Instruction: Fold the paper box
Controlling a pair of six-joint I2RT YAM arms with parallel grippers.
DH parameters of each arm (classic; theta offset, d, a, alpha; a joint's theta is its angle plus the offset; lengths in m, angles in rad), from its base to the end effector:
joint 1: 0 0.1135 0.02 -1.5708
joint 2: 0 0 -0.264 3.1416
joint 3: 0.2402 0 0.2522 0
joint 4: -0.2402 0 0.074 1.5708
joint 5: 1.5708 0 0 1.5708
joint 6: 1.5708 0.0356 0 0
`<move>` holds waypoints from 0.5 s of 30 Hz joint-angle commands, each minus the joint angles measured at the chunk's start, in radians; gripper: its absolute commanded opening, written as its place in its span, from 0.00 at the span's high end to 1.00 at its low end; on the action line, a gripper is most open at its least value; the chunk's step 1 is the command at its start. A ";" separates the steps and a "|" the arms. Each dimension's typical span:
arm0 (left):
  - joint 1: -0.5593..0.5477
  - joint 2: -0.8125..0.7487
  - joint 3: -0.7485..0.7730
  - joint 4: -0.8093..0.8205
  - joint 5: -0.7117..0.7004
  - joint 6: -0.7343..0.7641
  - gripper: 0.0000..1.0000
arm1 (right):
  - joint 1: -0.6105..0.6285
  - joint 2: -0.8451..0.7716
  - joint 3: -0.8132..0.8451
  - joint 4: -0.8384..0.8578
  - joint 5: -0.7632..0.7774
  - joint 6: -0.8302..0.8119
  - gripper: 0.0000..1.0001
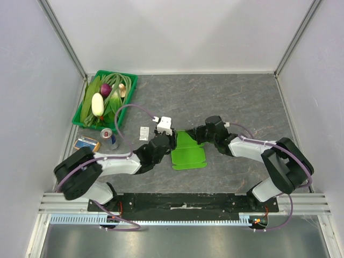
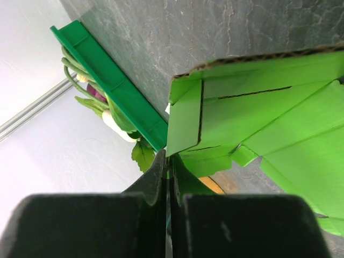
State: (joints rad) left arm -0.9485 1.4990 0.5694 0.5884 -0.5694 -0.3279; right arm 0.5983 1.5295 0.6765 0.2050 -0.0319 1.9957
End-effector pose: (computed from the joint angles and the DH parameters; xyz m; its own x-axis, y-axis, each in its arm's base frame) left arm 0.1868 -0.2274 0.1816 -0.3097 -0.0336 -0.9502 0.3047 0.9432 -0.1327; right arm 0.2495 0.1715 0.1661 -0.3264 0.8795 0.3462 0.6951 -0.0248 0.7185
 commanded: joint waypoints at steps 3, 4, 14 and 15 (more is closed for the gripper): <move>0.017 -0.337 -0.085 -0.165 0.019 -0.189 0.48 | 0.005 0.009 -0.106 0.222 0.049 -0.026 1.00; 0.025 -0.368 -0.103 -0.241 0.000 -0.216 0.50 | 0.005 0.012 -0.147 0.259 0.047 -0.040 1.00; 0.246 -0.244 -0.095 -0.335 0.238 -0.287 0.71 | 0.005 0.064 -0.371 0.824 0.113 -0.207 1.00; 0.246 -0.217 -0.083 -0.343 0.243 -0.304 0.71 | 0.003 0.070 -0.386 0.924 0.124 -0.213 1.00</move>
State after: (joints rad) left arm -0.7010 1.1854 0.4458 0.3096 -0.4133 -0.5663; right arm 0.6003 1.5768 0.3546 0.7837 0.0189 1.8595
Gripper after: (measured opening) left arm 0.297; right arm 0.010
